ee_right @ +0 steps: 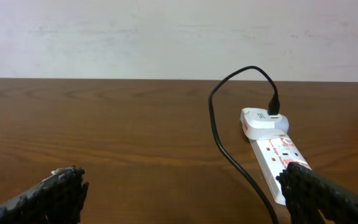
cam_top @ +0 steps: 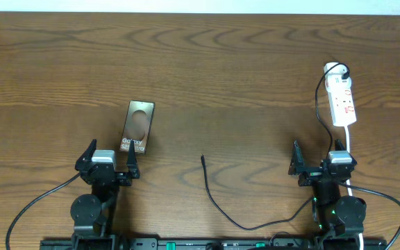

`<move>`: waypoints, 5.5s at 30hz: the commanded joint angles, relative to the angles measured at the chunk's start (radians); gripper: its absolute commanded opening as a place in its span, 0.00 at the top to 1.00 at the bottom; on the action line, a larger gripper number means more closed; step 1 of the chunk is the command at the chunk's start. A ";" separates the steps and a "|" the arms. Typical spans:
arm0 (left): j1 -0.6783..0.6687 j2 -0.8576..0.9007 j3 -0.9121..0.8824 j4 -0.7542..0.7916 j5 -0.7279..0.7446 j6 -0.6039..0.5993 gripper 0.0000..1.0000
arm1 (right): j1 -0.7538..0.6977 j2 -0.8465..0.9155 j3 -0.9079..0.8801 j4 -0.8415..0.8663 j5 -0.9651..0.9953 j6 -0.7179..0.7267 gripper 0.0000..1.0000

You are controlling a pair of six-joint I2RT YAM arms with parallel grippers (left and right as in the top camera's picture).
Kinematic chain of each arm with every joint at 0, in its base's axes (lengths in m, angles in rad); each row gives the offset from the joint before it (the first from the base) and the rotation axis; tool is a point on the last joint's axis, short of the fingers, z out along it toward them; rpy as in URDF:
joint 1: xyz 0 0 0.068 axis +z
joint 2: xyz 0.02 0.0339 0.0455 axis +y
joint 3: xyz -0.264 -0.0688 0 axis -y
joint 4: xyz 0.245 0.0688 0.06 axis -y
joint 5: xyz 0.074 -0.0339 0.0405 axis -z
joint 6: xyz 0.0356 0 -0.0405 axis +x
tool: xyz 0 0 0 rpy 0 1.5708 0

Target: Plug charger to phone and switch on socket

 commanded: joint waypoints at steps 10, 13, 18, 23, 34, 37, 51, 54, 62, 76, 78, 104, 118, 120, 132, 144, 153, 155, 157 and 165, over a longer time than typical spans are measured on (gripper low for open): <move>-0.002 -0.005 -0.016 -0.037 0.006 0.010 0.10 | 0.006 -0.006 -0.001 -0.004 0.015 -0.011 0.01; -0.002 -0.005 -0.016 -0.037 0.006 0.010 0.10 | 0.006 -0.006 -0.001 -0.004 0.015 -0.011 0.01; -0.002 -0.005 -0.016 -0.037 0.006 0.010 0.10 | 0.006 -0.006 -0.001 -0.004 0.015 -0.011 0.01; -0.002 -0.005 -0.016 -0.037 0.006 0.010 0.10 | 0.006 -0.006 -0.001 -0.004 0.015 -0.011 0.01; -0.002 -0.005 -0.016 -0.037 0.006 0.010 0.10 | 0.006 -0.006 -0.001 -0.004 0.016 -0.011 0.01; -0.002 -0.005 -0.016 -0.037 0.006 0.010 0.10 | 0.006 -0.006 -0.001 -0.004 0.015 -0.011 0.01; -0.002 -0.005 -0.016 -0.037 0.006 0.010 0.10 | 0.006 -0.006 -0.001 -0.004 0.015 -0.011 0.01; -0.002 -0.005 -0.016 -0.037 0.006 0.010 0.10 | 0.006 -0.006 -0.001 -0.004 0.016 -0.011 0.01; -0.002 -0.005 -0.016 -0.037 0.006 0.010 0.10 | 0.006 -0.006 -0.001 -0.004 0.015 -0.011 0.01; -0.002 -0.005 -0.016 -0.037 0.006 0.010 0.10 | 0.006 -0.006 -0.001 -0.004 0.015 -0.011 0.01; -0.002 -0.005 -0.016 -0.037 0.006 0.010 0.10 | 0.006 -0.006 -0.001 -0.004 0.015 -0.011 0.01; -0.002 -0.005 -0.016 -0.037 0.006 0.010 0.09 | 0.006 -0.006 -0.001 -0.004 0.015 -0.011 0.01; -0.002 -0.005 -0.015 -0.025 0.006 0.010 0.09 | 0.006 -0.006 -0.001 -0.004 0.015 -0.011 0.01; -0.002 -0.005 -0.007 -0.022 0.006 0.004 0.10 | 0.006 -0.006 -0.001 -0.004 0.015 -0.011 0.01; -0.002 0.239 0.289 -0.033 0.006 -0.036 0.10 | 0.006 -0.006 -0.001 -0.004 0.015 -0.011 0.01; -0.002 0.922 0.879 -0.368 0.014 -0.036 0.10 | 0.006 -0.006 -0.001 -0.004 0.015 -0.011 0.01; -0.002 1.374 1.262 -0.780 0.018 -0.066 0.09 | 0.006 -0.006 -0.001 -0.004 0.015 -0.011 0.01; -0.002 1.432 1.267 -0.802 0.018 -0.066 0.09 | 0.006 -0.006 -0.001 -0.004 0.015 -0.011 0.01; -0.002 1.472 1.267 -0.811 0.018 -0.066 0.09 | 0.006 -0.006 -0.001 -0.004 0.015 -0.011 0.01; -0.002 1.559 1.265 -0.857 0.044 -0.066 0.54 | 0.006 -0.006 -0.001 -0.004 0.015 -0.011 0.01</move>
